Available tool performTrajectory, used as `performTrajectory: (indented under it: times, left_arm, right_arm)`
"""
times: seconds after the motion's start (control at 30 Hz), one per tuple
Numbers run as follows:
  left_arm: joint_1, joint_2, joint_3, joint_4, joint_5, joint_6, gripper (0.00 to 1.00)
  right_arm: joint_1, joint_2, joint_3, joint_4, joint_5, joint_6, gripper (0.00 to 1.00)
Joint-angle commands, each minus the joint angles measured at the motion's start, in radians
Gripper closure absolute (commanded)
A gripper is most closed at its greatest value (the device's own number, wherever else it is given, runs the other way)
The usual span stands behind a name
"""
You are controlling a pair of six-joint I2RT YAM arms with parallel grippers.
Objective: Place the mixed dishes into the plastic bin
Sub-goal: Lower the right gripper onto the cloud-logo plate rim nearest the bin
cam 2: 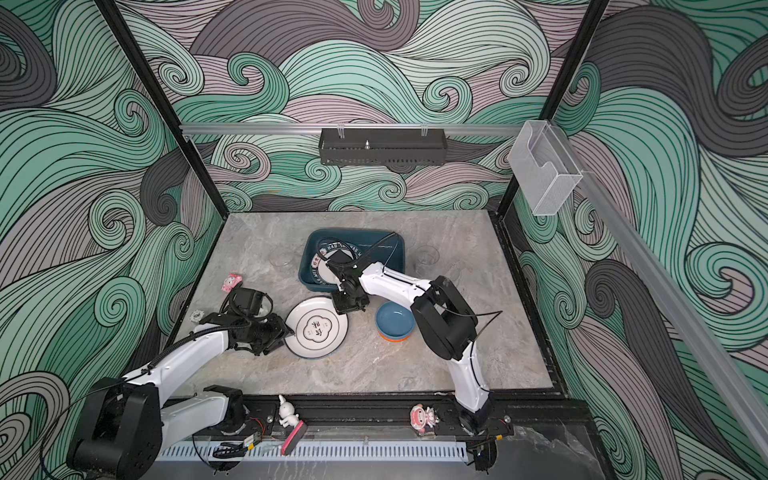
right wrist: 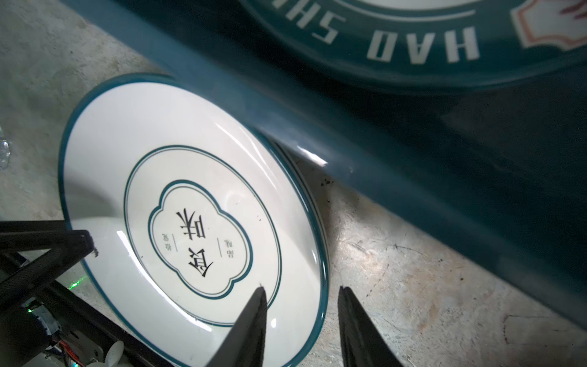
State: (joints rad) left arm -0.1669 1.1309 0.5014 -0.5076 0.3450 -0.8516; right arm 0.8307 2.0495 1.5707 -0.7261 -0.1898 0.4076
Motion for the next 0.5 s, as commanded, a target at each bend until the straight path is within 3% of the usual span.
performTrajectory:
  times: [0.0, 0.47]
  left_arm:
    - [-0.003, 0.007, -0.007, 0.006, 0.009, 0.016, 0.52]
    - [-0.003, 0.013, -0.014, 0.014, 0.014, 0.02, 0.58]
  right_arm:
    - [0.007, 0.027, 0.031, -0.032, 0.027, -0.012, 0.6]
    - [0.015, 0.06, 0.058, -0.039, 0.015, -0.016, 0.63]
